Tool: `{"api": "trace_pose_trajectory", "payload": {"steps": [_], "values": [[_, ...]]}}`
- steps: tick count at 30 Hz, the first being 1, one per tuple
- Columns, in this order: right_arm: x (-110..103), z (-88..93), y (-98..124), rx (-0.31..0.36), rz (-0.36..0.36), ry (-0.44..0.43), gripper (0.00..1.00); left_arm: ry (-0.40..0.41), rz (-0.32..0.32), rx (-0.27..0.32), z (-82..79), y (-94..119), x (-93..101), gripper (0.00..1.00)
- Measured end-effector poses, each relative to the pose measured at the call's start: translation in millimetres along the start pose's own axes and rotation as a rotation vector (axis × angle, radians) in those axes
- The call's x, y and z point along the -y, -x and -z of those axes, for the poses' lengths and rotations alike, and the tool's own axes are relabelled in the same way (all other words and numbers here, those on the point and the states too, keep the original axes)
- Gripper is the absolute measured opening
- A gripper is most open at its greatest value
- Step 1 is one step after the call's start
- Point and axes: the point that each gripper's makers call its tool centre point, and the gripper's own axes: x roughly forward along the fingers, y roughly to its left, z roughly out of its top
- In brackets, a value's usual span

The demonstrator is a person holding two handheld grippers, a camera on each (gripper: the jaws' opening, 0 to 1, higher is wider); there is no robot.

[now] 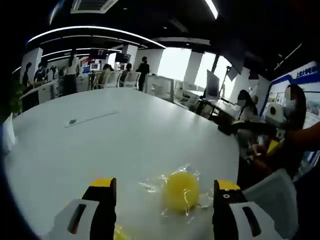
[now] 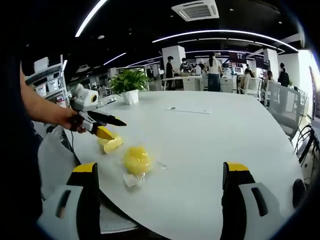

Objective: Compare the silicone blocks by pressing each to a similar depth, holding the contact briefly, and releasing to observe deformation and rebound differences across the visible hardness samples.

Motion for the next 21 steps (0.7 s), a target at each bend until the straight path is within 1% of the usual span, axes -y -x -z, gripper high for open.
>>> {"api": "trace_pose_trajectory", "payload": {"steps": [2,3,4,5,6,7,9,10,11,12,13,14,15,16,18,19,20,21], "values": [[-2,-2.8,-2,0.009,-0.008,0.02,0.97,-0.012,-0.008,0.036,-8.8,14,-4.5,0.91],[-2,-4.1,-3,0.016,-0.012,0.031,0.97,-0.004,-0.025,0.061,-13.8,26,-11.1,0.95],[-3,-4.5,-4,0.014,-0.017,0.03,0.97,-0.007,-0.04,0.066,-15.1,34,-16.2,0.99],[-4,-4.7,-6,0.008,-0.021,0.027,0.97,-0.011,-0.06,0.076,-16.3,45,-23.2,1.0],[-4,-5.0,-7,0.008,-0.023,0.027,0.97,-0.02,-0.067,0.074,-15.0,52,-26.5,1.0],[-5,-5.5,-10,0.012,-0.028,0.033,0.97,-0.038,-0.091,0.074,-12.4,63,-33.2,1.0],[-8,-6.1,-13,0.009,-0.041,0.032,0.97,-0.037,-0.115,0.075,-6.2,78,-40.9,1.0],[-11,-5.6,-15,0.006,-0.047,0.037,0.97,-0.03,-0.123,0.086,-3.8,85,-43.9,1.0],[-14,-4.5,-18,0.006,-0.059,0.05,0.97,-0.008,-0.13,0.103,1.8,95,-48.2,1.0],[-15,-3.3,-20,0.004,-0.063,0.058,0.97,0.004,-0.142,0.097,9.1,102,-52.3,1.0],[-17,-0.9,-22,0.0,-0.066,0.065,0.97,0.038,-0.166,0.08,22.3,112,-59.0,1.0],[-18,1.3,-24,-0.004,-0.067,0.063,0.97,0.06,-0.173,0.072,30.7,118,-62.1,1.0],[-18,3.3,-25,-0.007,-0.069,0.06,0.97,0.073,-0.179,0.072,36.9,124,-64.3,1.0],[-18,6.3,-27,-0.009,-0.068,0.056,0.97,0.08,-0.2,0.092,41.8,134,-66.8,1.0],[-18,12.0,-28,-0.015,-0.068,0.045,0.97,0.084,-0.236,0.104,54.2,147,-72.6,1.0],[-18,13.8,-29,-0.019,-0.067,0.043,0.97,0.1,-0.248,0.107,59.0,151,-74.8,1.0],[-20,15.9,-29,-0.023,-0.067,0.044,0.97,0.115,-0.252,0.113,65.2,156,-75.5,1.0],[-20,17.1,-29,-0.026,-0.068,0.045,0.97,0.116,-0.257,0.121,67.6,160,-75.7,1.0]]}}
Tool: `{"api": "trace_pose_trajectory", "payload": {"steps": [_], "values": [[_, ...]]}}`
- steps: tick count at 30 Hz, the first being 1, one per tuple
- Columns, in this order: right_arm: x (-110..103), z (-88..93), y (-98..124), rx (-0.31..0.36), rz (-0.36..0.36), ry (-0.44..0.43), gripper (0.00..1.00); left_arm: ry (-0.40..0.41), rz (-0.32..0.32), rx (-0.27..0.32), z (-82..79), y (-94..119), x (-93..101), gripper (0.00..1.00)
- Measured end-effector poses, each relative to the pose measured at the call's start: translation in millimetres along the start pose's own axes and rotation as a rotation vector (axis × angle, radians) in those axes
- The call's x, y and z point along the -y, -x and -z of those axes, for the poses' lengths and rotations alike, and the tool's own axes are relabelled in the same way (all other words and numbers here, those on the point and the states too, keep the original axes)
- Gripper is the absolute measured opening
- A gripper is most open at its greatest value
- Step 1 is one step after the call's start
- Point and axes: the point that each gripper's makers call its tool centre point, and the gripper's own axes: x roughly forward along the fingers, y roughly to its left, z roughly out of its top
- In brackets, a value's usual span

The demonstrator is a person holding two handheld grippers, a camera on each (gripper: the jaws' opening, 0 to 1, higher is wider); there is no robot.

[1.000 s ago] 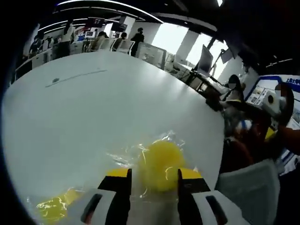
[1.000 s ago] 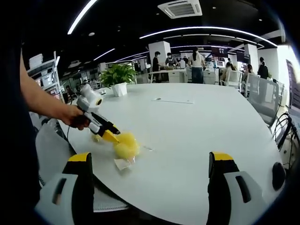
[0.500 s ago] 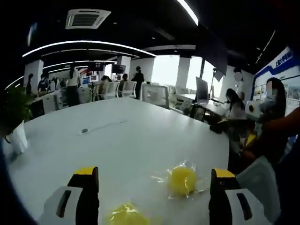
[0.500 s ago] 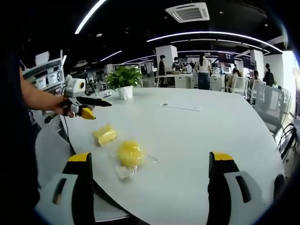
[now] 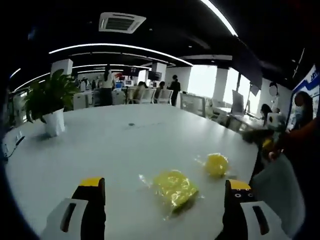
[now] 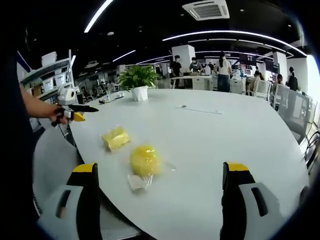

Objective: Compare the silicone blocks by pressing each to a similar depth, holding the contact briefly, and releasing to observe deformation and rebound differences across the visible hardness samples.

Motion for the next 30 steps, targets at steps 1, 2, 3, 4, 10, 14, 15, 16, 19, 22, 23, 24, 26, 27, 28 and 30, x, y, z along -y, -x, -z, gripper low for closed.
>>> {"api": "trace_pose_trajectory", "payload": {"steps": [1,2,3,4,10,14,15,16,19,22,23,24,26,27,28,30], "values": [[-1,0.7,1,-0.002,-0.001,0.001,0.97,-0.002,-0.005,0.019,1.2,5,-0.8,1.0],[-1,1.3,1,-0.002,0.0,0.003,0.97,-0.011,-0.008,0.025,2.3,8,-0.7,1.0],[0,3.4,2,-0.005,0.002,0.0,0.97,-0.016,-0.009,0.026,4.4,12,-0.7,1.0],[1,4.2,2,-0.007,0.003,-0.002,0.97,-0.016,-0.009,0.025,5.0,13,-0.9,1.0],[-4,7.2,9,-0.018,0.005,-0.01,0.97,-0.016,0.0,0.044,10.2,34,1.8,1.0],[1,7.9,15,-0.007,0.021,-0.029,0.97,-0.031,0.011,0.042,9.5,39,3.9,1.0],[1,7.9,16,-0.002,0.024,-0.034,0.97,-0.029,0.014,0.043,8.1,39,4.7,1.0],[-1,8.7,17,0.0,0.024,-0.037,0.97,-0.03,0.018,0.047,5.2,38,5.6,1.0],[-3,10.7,19,-0.007,0.033,-0.032,0.97,-0.041,0.021,0.058,-2.8,38,5.6,1.0],[-5,9.5,20,-0.001,0.038,-0.035,0.97,-0.049,0.039,0.065,-6.0,34,7.7,1.0],[-5,9.1,21,0.0,0.038,-0.036,0.97,-0.055,0.042,0.06,-4.0,33,6.6,1.0],[-5,8.4,21,0.009,0.036,-0.037,0.97,-0.059,0.042,0.06,-4.1,33,6.5,1.0],[-6,7.6,21,0.016,0.037,-0.032,0.97,-0.056,0.044,0.062,-3.9,33,5.5,1.0],[-5,7.7,21,0.017,0.038,-0.032,0.97,-0.051,0.041,0.064,-2.8,33,3.3,1.0],[-6,8.7,21,0.014,0.038,-0.037,0.97,-0.047,0.038,0.064,-2.2,33,2.4,1.0],[-7,9.4,22,0.011,0.038,-0.035,0.97,-0.035,0.033,0.067,-2.1,34,1.8,1.0]]}}
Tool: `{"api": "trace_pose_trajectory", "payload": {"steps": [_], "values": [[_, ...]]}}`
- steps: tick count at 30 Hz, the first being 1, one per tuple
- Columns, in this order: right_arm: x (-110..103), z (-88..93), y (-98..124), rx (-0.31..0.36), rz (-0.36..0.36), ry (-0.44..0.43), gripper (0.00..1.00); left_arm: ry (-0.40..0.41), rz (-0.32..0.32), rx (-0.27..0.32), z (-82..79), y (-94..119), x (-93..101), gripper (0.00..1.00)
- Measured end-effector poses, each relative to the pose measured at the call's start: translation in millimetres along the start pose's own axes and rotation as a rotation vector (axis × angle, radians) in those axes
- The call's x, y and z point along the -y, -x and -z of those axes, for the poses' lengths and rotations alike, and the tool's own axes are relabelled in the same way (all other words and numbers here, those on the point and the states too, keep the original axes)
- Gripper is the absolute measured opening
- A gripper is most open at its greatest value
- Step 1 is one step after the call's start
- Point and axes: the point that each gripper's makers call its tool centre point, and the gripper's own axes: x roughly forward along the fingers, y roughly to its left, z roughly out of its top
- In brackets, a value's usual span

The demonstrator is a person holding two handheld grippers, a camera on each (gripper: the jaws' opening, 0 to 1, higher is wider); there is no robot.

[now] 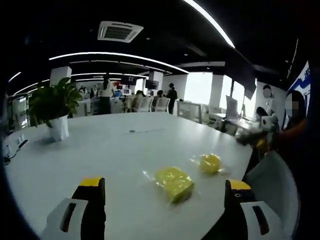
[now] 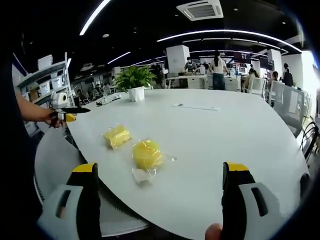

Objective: Compare the silicone blocks by pressing each to a similar depth, holding the contact briefly, and releasing to observe deformation and rebound differences across the visible hardness samples.

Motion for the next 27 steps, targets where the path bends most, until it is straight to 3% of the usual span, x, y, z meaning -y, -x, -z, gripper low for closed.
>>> {"api": "trace_pose_trajectory", "payload": {"steps": [6,11,14,27], "values": [[-7,2.7,0,-0.024,-0.012,0.001,0.97,0.013,-0.009,0.015,-0.2,6,-0.3,1.0],[-11,-3.1,0,-0.007,-0.015,0.009,0.97,0.004,0.003,0.023,-0.7,4,5.0,1.0],[-8,0.0,1,-0.014,0.0,-0.017,0.97,0.009,0.003,-0.003,4.6,0,3.7,1.0],[-10,-4.3,1,-0.005,0.009,-0.011,0.97,-0.001,0.014,0.016,-6.0,-1,0.6,1.0]]}}
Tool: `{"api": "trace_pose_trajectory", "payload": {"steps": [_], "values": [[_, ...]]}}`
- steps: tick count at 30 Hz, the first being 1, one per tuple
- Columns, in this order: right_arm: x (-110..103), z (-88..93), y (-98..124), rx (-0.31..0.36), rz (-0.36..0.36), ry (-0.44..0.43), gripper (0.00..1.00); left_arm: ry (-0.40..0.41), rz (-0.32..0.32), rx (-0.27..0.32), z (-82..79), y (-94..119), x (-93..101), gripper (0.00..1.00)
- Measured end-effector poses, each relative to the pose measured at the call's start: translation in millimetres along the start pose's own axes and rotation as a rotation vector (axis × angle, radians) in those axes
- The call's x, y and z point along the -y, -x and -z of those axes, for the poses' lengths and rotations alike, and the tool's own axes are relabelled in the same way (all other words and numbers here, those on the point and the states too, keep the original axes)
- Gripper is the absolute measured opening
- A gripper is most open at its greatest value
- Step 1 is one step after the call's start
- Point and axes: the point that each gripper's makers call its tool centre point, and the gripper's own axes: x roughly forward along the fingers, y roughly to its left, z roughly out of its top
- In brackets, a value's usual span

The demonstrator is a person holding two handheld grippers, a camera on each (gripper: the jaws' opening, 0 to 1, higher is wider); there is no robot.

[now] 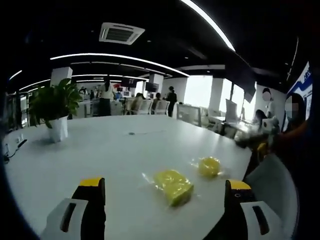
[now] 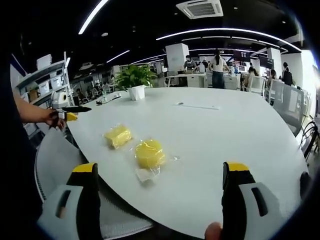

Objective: Compare the silicone blocks by pressing each to a similar depth, holding the contact briefly, and releasing to observe deformation and rebound differences across the visible hardness samples.

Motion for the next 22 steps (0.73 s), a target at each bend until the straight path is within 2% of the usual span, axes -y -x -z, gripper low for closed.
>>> {"api": "trace_pose_trajectory", "payload": {"steps": [9,16,22], "values": [[5,0.6,-1,0.0,0.017,-0.002,0.97,0.006,0.006,-0.036,6.3,-3,-0.6,1.0],[13,-0.1,0,0.002,0.025,-0.013,0.97,0.002,0.005,-0.02,4.9,-6,-1.2,1.0],[13,0.4,0,-0.004,0.024,-0.007,0.97,0.009,0.0,-0.033,12.1,-2,-0.6,1.0]]}}
